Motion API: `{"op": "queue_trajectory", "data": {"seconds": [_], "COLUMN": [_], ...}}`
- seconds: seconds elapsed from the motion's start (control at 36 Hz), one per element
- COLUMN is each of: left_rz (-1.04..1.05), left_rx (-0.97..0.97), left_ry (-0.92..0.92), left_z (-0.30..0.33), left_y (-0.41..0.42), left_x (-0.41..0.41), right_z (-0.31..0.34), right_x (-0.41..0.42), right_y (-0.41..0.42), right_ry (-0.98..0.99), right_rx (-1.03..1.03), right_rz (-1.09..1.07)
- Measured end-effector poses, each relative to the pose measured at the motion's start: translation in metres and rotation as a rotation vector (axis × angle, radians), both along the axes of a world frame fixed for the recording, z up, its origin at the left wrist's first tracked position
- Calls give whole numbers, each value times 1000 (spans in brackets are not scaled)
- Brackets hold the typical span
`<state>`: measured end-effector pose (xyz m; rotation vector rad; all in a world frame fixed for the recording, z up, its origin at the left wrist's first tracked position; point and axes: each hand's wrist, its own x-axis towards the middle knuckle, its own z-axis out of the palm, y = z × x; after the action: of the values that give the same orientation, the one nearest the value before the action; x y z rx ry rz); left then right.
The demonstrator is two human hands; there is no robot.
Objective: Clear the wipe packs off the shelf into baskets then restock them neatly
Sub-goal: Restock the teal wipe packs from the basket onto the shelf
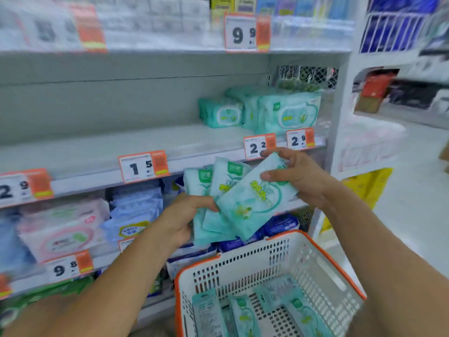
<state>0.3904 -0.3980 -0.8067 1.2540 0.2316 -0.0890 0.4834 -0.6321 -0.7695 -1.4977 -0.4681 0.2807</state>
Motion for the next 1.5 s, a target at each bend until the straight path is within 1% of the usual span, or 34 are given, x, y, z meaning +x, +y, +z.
{"op": "queue_trajectory", "data": {"seconds": [0.08, 0.17, 0.25, 0.33, 0.42, 0.5, 0.58, 0.64, 0.72, 0.78, 0.81, 0.83, 0.86, 0.89, 0.94, 0.97, 1.0, 1.06, 1.14, 1.19, 1.25, 1.31, 1.36, 1.42, 1.44, 1.5], "left_rz": [-87, -179, -279, -313, -310, -273, -295, -331, -302, -262, -234, -205, -184, -166, -147, -129, -108, -75, -25, 0, 30, 75, 185, 227, 192, 29], "left_rx": [-42, -68, -101, -134, -120, -167, -286, -315, -212, -161, -160, -165, -177, -179, -177, -181, -187, -203, -152, -116, -139, -148, -45, 156, 247, 385], "left_ry": [-18, -26, -32, -6, 34, 55, 23, -16, -33, -27, -25, -23, -33, -41, -78, -99, -114, -147, -179, -146, -102, -83, -86, -93, -96, -100], "left_z": [10, 21, 27, 25, 21, 21, 21, 19, 13, 10, 7, 6, 5, 7, 10, 11, 13, 17, 22, 23, 25, 28, 32, 35, 38, 43], "left_y": [7, 13, 13, 10, 6, -3, -17, -25, -32, -36, -37, -38, -39, -39, -39, -37, -36, -34, -31, -31, -32, -33, -35, -33, -31, -24], "left_x": [0, 2, 4, 9, 17, 22, 21, 22, 25, 27, 29, 30, 32, 32, 34, 35, 35, 37, 36, 34, 34, 35, 37, 40, 39, 37], "right_z": [3, 8, 20, 30, 28, 20, 12, 8, 3, -2, -4, -4, -2, 2, 9, 12, 12, 11, 4, -1, -4, -6, -9, -11, -11, -10], "right_x": [3, 5, 8, 7, 6, 6, 12, 15, 12, 11, 11, 9, 6, 2, -11, -17, -21, -27, -35, -39, -42, -44, -43, -41, -39, -34], "right_y": [13, 15, 7, -2, 2, 12, 23, 29, 42, 51, 53, 55, 54, 54, 51, 50, 50, 48, 53, 58, 63, 66, 69, 74, 75, 77], "right_ry": [-74, -93, -135, -178, -233, -284, -320, -300, -271, -291, -273, -210, -81, 90, 384, 457, 483, 443, 394, 408, 409, 404, 419, 427, 422, 368], "right_rx": [36, 50, -51, -156, -144, -100, -40, 14, 108, 112, 90, 64, 57, 70, 114, 125, 133, 148, 186, 190, 200, 236, 290, 338, 361, 395], "right_rz": [-93, -14, 55, 68, -34, -159, -292, -315, -371, -535, -626, -673, -641, -535, -226, -94, -6, 86, 125, 159, 176, 146, 107, 56, 14, -69]}}
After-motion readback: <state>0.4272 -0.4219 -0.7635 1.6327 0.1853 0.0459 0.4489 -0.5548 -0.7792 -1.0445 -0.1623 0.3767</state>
